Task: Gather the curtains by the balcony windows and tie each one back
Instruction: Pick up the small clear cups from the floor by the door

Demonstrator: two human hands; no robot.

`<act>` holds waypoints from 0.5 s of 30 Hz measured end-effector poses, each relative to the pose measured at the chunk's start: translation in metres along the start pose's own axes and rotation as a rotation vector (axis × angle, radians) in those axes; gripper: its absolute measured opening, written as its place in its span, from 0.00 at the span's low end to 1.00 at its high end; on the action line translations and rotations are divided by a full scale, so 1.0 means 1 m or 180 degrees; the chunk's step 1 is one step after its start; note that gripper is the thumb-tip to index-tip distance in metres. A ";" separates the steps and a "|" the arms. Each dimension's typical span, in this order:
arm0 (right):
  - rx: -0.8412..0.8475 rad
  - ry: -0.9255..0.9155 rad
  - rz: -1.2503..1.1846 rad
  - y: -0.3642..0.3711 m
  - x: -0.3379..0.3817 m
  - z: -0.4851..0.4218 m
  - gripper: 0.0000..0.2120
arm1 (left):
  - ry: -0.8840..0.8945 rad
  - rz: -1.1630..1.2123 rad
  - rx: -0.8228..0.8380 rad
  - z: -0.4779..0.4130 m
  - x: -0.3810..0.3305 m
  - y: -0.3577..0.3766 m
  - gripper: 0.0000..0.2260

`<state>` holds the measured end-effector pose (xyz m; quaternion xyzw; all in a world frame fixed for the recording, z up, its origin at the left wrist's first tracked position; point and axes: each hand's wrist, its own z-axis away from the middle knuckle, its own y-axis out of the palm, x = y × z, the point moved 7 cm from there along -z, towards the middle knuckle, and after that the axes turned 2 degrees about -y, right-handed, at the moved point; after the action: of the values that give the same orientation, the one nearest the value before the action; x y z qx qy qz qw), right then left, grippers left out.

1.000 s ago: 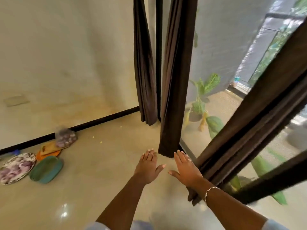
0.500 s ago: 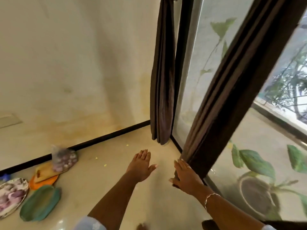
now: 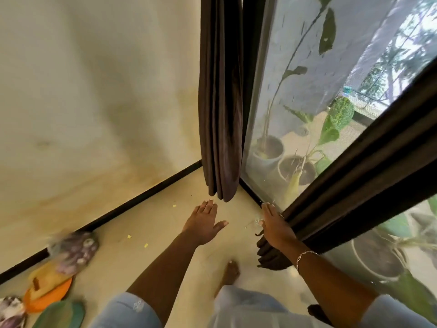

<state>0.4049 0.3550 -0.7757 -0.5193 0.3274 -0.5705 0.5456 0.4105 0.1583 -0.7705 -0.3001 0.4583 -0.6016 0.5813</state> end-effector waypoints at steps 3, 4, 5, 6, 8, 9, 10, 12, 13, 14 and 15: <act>0.0018 0.0258 -0.0240 0.000 -0.006 -0.034 0.27 | 0.0063 -0.0032 0.0021 -0.035 0.013 -0.013 0.32; 0.0005 0.0321 -0.0303 -0.001 -0.009 -0.046 0.28 | 0.0072 -0.0059 0.0031 -0.045 0.018 -0.018 0.32; 0.0000 0.0374 -0.0356 -0.003 -0.011 -0.057 0.29 | 0.0109 -0.0094 0.0067 -0.056 0.022 -0.024 0.32; 0.0001 0.0407 -0.0411 -0.005 -0.013 -0.067 0.29 | 0.0163 -0.0127 0.0107 -0.065 0.025 -0.028 0.32; 0.0036 0.0542 -0.0538 -0.010 -0.020 -0.083 0.28 | 0.0301 -0.0175 0.0109 -0.083 0.024 -0.038 0.32; 0.0070 0.0624 -0.0593 -0.012 -0.024 -0.090 0.28 | 0.0362 -0.0176 0.0097 -0.092 0.021 -0.043 0.32; 0.0082 0.0695 -0.0641 -0.015 -0.030 -0.099 0.29 | 0.0432 -0.0154 0.0096 -0.102 0.017 -0.049 0.32; 0.0076 0.0782 -0.0648 -0.024 -0.039 -0.112 0.30 | 0.0583 -0.0071 0.0109 -0.119 0.006 -0.055 0.32; 0.0063 0.0829 -0.0642 -0.027 -0.043 -0.116 0.30 | 0.0666 -0.0043 0.0148 -0.128 0.000 -0.056 0.32; 0.0045 0.0876 -0.0646 -0.030 -0.047 -0.120 0.30 | 0.0734 -0.0024 0.0191 -0.135 -0.006 -0.056 0.32; 0.0029 0.0961 -0.0678 -0.031 -0.052 -0.122 0.30 | 0.0812 -0.0022 0.0253 -0.143 -0.012 -0.054 0.32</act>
<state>0.2731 0.3869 -0.7888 -0.4570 0.3462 -0.6979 0.4291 0.2614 0.1935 -0.7766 -0.1995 0.5032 -0.6546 0.5277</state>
